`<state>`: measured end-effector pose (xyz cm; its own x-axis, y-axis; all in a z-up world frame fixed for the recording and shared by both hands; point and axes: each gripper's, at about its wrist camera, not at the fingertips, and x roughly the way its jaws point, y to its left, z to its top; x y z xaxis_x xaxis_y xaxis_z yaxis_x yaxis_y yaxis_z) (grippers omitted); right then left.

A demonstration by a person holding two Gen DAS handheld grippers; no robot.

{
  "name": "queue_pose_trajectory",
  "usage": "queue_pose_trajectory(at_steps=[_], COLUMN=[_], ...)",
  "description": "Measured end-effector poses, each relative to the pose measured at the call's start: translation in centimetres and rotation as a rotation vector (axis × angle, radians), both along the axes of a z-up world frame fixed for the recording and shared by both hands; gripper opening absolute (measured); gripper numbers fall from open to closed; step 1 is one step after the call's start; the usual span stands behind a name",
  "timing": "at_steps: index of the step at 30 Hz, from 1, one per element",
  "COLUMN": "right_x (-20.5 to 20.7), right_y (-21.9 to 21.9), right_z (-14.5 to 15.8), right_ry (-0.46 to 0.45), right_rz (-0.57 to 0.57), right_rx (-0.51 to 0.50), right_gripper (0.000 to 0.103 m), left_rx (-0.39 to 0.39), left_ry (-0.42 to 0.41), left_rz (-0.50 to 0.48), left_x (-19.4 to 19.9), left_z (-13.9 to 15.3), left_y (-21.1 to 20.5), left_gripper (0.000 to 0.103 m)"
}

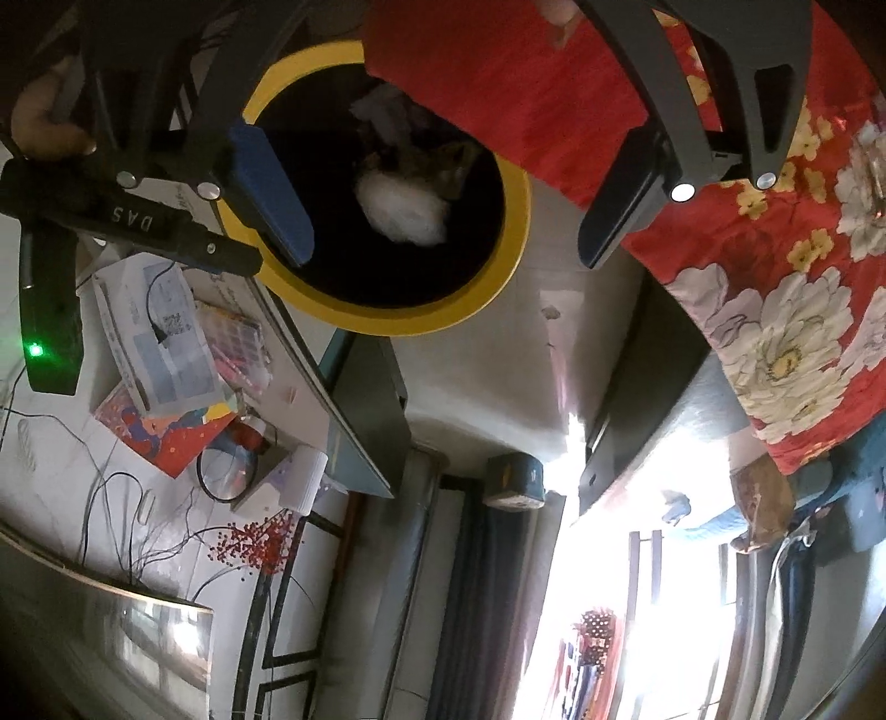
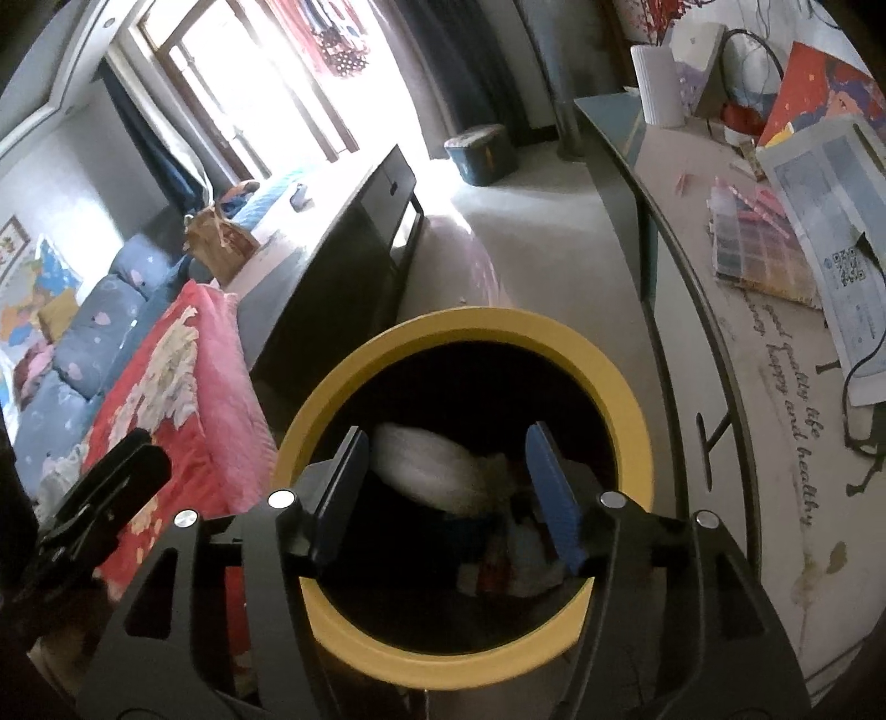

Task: Collect trash
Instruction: 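Move both open grippers from the bin back over the bedspread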

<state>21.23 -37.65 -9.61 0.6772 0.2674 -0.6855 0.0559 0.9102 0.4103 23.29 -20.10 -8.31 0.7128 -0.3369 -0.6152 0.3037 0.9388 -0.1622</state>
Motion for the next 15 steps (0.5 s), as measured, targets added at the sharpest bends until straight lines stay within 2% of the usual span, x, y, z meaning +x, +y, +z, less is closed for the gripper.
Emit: queue_pose_trajectory(at_steps=[15], right_x=[-1.6], right_y=[4.2], right_z=[3.8], right_ry=[-0.130], right_rz=[0.103], right_rx=[-0.061], right_gripper=[0.058], left_rx=[-0.051], left_ry=[-0.076], left_rz=[0.170], left_x=[-3.3], left_z=[3.3], left_y=[7.4], left_gripper=[0.094])
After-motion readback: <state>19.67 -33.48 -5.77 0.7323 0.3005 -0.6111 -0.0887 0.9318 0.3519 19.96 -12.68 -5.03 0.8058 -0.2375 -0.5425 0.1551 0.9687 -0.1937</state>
